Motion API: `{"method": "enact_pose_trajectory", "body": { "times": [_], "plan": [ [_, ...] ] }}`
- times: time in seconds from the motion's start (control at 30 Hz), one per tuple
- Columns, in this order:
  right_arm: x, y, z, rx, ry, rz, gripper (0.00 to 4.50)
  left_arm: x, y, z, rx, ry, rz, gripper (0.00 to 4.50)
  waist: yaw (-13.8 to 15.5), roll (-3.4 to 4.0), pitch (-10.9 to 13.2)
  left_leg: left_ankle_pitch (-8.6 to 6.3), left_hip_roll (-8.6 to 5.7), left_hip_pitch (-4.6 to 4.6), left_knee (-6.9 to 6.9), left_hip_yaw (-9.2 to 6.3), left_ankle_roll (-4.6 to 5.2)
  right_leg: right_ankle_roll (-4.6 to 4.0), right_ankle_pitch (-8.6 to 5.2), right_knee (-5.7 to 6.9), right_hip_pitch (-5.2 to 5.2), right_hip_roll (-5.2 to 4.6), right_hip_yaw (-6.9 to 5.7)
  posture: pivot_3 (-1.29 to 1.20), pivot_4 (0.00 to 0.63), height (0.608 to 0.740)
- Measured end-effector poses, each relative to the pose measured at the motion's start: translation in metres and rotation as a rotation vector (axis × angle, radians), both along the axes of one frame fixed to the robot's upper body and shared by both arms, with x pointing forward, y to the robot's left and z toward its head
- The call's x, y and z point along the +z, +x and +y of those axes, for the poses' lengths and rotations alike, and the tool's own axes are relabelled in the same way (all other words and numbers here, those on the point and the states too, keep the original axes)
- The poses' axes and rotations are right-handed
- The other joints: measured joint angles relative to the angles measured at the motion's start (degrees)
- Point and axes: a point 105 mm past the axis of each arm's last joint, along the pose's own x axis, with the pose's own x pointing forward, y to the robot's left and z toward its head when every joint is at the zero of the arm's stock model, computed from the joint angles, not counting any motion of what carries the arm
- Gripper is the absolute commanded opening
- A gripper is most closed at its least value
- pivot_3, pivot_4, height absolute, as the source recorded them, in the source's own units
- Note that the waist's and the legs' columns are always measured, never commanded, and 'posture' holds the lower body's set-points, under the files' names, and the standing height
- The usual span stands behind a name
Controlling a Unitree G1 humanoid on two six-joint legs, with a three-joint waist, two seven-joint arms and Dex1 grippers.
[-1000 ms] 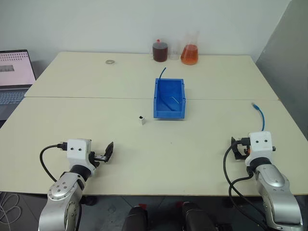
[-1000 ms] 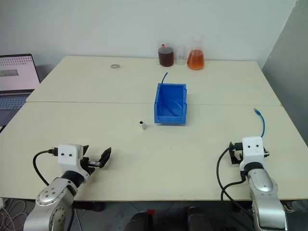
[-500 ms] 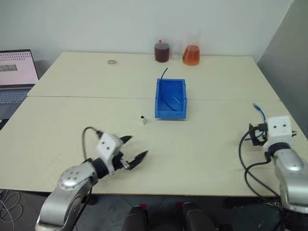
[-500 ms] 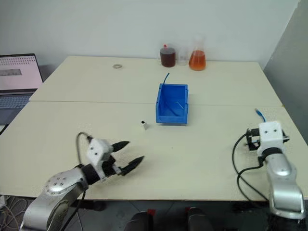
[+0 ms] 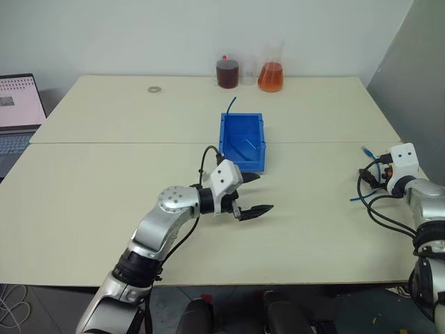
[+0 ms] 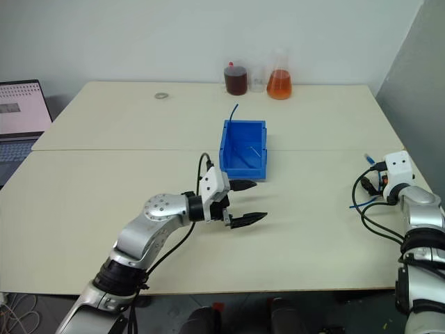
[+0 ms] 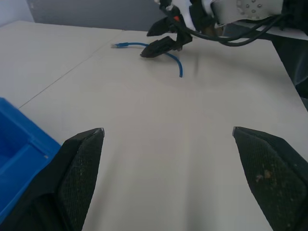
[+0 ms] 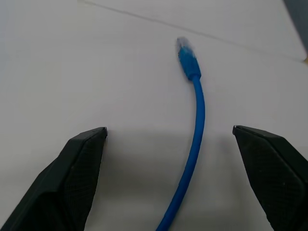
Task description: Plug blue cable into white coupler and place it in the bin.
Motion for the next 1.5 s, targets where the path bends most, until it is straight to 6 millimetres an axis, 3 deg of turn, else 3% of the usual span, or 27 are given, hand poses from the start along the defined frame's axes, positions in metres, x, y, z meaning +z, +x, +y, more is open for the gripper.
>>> {"method": "enact_pose_trajectory", "body": {
  "times": [0.13,0.27,0.67,0.77,0.87,1.0,1.1,1.13,1.2,1.27,1.5],
  "plan": [
    [-0.003,0.0,-0.004,-0.029,0.086,0.02,3.94,-0.004,-0.003,0.0,-0.037,0.016,0.012,4.5,0.0,0.0,0.0,0.0,-0.03,0.0,0.02,-0.02,0.0,0.01,0.0,0.01,0.02,-0.04,-0.02,0.0,0.15,0.74],
    [-0.005,0.0,-0.005,-0.053,0.158,0.025,2.84,-0.011,-0.008,0.0,-0.063,0.032,0.033,4.5,0.01,0.0,0.0,0.0,-0.04,0.0,0.04,-0.04,0.0,0.01,0.0,0.04,0.02,-0.04,-0.02,0.0,0.15,0.74],
    [-0.007,-0.001,-0.007,-0.076,0.199,0.016,0.2,-0.009,-0.007,-0.002,-0.054,0.028,0.023,4.5,0.01,0.0,0.0,0.0,-0.05,0.0,0.05,-0.04,0.0,0.01,0.01,0.04,0.02,-0.05,-0.02,0.0,0.15,0.74],
    [-0.007,-0.001,-0.005,-0.063,0.193,0.018,0.05,-0.01,-0.007,0.0,-0.037,0.025,0.022,4.5,0.02,0.0,0.0,0.0,-0.04,0.0,0.04,-0.04,0.0,0.01,0.01,0.04,0.02,-0.05,-0.02,0.0,0.15,0.74],
    [-0.006,-0.005,0.004,0.096,0.094,0.054,0.05,-0.015,-0.012,0.011,-0.016,0.079,-0.021,4.5,-0.05,0.04,0.0,0.0,-0.03,0.02,0.01,-0.06,0.0,0.02,0.0,0.04,0.01,-0.04,-0.04,0.0,0.15,0.74],
    [-0.006,-0.027,0.034,0.441,-0.026,0.131,0.05,-0.009,-0.014,0.037,0.096,0.088,-0.07,4.5,0.03,0.09,0.02,0.0,0.02,0.0,0.03,-0.11,0.0,0.02,0.0,0.04,0.01,-0.04,-0.08,0.0,0.15,0.74],
    [-0.002,-0.054,0.067,0.694,-0.052,0.19,0.05,-0.003,-0.018,0.067,0.253,0.047,-0.071,4.5,-0.09,0.15,0.02,-0.01,0.07,0.04,0.03,-0.14,0.01,0.03,0.0,0.06,0.03,-0.03,-0.08,0.0,0.15,0.74],
    [0.004,-0.069,0.093,0.828,-0.035,0.207,0.05,-0.007,-0.025,0.089,0.377,0.023,-0.033,4.5,-0.36,0.21,0.0,-0.01,0.16,0.08,0.03,-0.14,0.01,0.02,0.0,0.09,0.03,-0.02,-0.04,0.0,0.15,0.74],
    [0.009,-0.075,0.111,0.906,-0.022,0.211,0.05,-0.014,-0.028,0.101,0.447,0.022,0.002,4.5,-0.35,0.2,0.03,-0.01,0.13,0.1,0.06,-0.21,0.01,0.03,-0.01,0.11,0.07,0.02,-0.12,0.0,0.15,0.74],
    [0.022,-0.082,0.148,1.022,-0.007,0.172,0.05,-0.023,-0.044,0.116,0.558,0.003,0.056,4.5,-0.42,0.22,0.05,-0.01,0.16,0.2,0.06,-0.19,0.01,0.06,-0.02,0.09,0.14,0.04,-0.08,0.0,0.15,0.74],
    [0.019,-0.092,0.259,1.247,0.133,0.084,0.05,-0.06,-0.095,0.135,0.808,-0.048,0.228,4.5,0.04,0.05,0.15,-0.02,0.16,0.79,0.03,-0.27,0.0,0.34,-0.19,-0.21,0.83,0.05,-0.15,0.0,0.15,0.74]
  ]
}}
